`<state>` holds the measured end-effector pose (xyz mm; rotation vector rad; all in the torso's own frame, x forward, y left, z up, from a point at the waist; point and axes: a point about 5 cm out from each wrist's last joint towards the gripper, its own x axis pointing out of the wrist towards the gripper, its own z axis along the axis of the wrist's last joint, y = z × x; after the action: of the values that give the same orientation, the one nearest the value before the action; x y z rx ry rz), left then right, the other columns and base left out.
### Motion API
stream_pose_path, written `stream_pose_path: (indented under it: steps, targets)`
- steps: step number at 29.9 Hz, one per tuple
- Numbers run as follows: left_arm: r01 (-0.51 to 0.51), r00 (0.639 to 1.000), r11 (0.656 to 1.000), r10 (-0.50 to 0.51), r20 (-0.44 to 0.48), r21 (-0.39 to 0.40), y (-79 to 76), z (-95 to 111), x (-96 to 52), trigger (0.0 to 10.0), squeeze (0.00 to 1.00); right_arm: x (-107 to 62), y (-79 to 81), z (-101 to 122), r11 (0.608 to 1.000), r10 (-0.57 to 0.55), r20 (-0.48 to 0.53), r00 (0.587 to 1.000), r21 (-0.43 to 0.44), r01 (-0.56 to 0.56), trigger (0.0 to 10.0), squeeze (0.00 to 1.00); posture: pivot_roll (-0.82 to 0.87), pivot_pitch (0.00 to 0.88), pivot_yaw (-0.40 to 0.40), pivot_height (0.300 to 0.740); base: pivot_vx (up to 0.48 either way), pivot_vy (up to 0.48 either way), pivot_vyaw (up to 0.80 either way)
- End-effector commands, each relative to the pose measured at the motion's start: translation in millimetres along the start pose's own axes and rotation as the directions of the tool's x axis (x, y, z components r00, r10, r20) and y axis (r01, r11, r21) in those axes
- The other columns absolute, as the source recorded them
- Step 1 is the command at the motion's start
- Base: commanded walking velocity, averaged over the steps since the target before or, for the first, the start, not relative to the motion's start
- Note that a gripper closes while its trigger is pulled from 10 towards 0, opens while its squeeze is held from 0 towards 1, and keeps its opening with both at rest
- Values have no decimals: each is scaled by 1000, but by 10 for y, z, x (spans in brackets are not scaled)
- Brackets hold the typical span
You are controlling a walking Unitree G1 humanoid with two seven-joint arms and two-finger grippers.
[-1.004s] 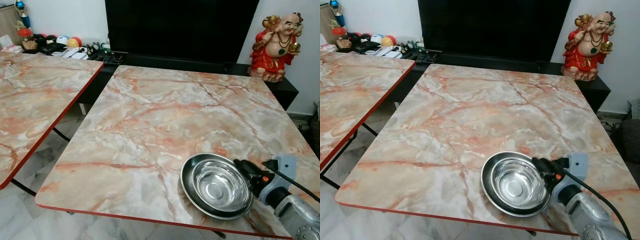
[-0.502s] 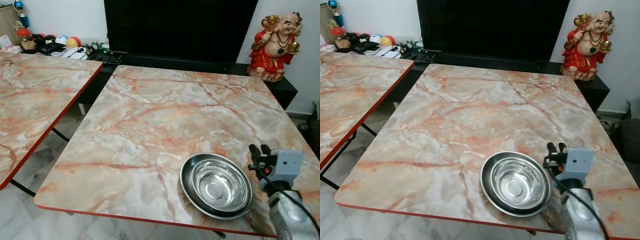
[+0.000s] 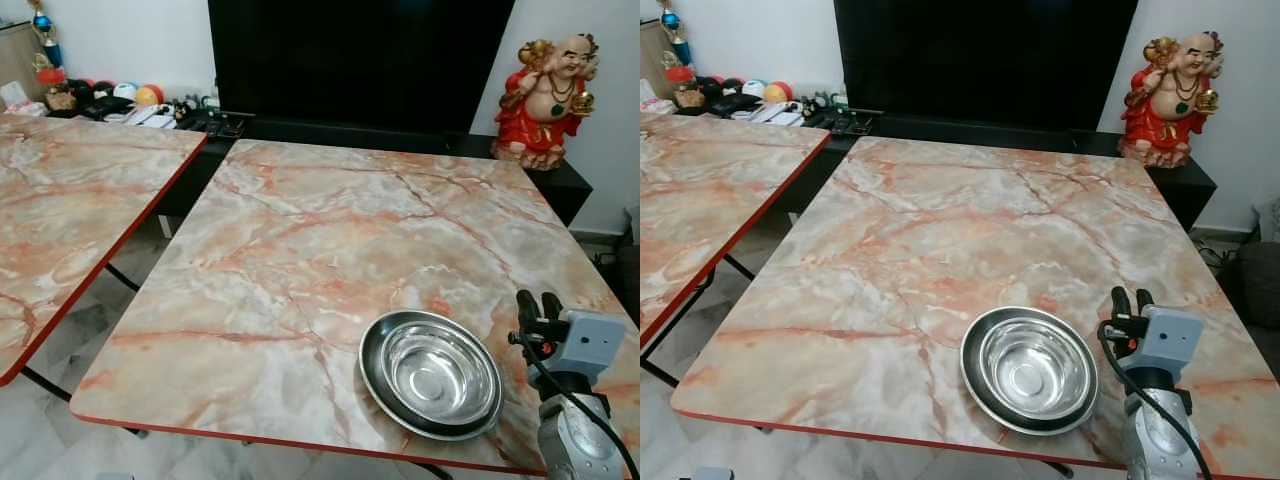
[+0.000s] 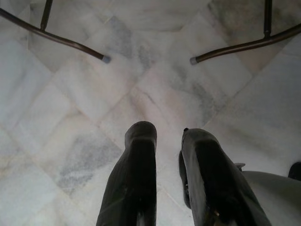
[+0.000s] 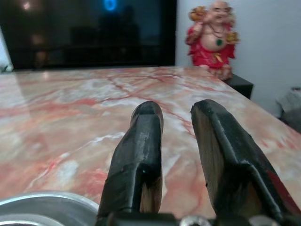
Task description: Setting the table
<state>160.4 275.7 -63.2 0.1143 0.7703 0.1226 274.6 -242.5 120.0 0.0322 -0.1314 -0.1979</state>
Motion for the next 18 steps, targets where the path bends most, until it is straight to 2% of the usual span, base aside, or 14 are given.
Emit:
stream_pose_path:
  steps: [1,5,10,15,18]
  targets:
    - [9,1000,1000,-9,-5,15,-2,1,2,10000,0,-26,-35,-35,999,-33,-3,999,23,33,10000,0,35,0,-16,740,0,0,0]
    - [10,1000,1000,-10,-2,12,-1,17,9,10000,0,-26,-54,-43,997,-61,5,998,43,61,10000,0,33,0,-13,740,0,0,0]
    - [8,1000,1000,-8,4,9,3,44,19,10000,0,16,-32,-9,1000,-13,13,1000,-3,13,10000,0,33,0,-14,740,0,0,0]
    - [-9,1000,1000,9,4,-24,31,39,15,10000,0,28,-90,-10,999,-33,15,999,10,33,10000,0,42,1,-15,740,0,0,0]
    - [-13,1000,1000,13,2,-28,42,24,6,10000,0,37,-38,-19,1000,-17,13,1000,10,17,10000,0,52,5,-13,740,0,395,0]
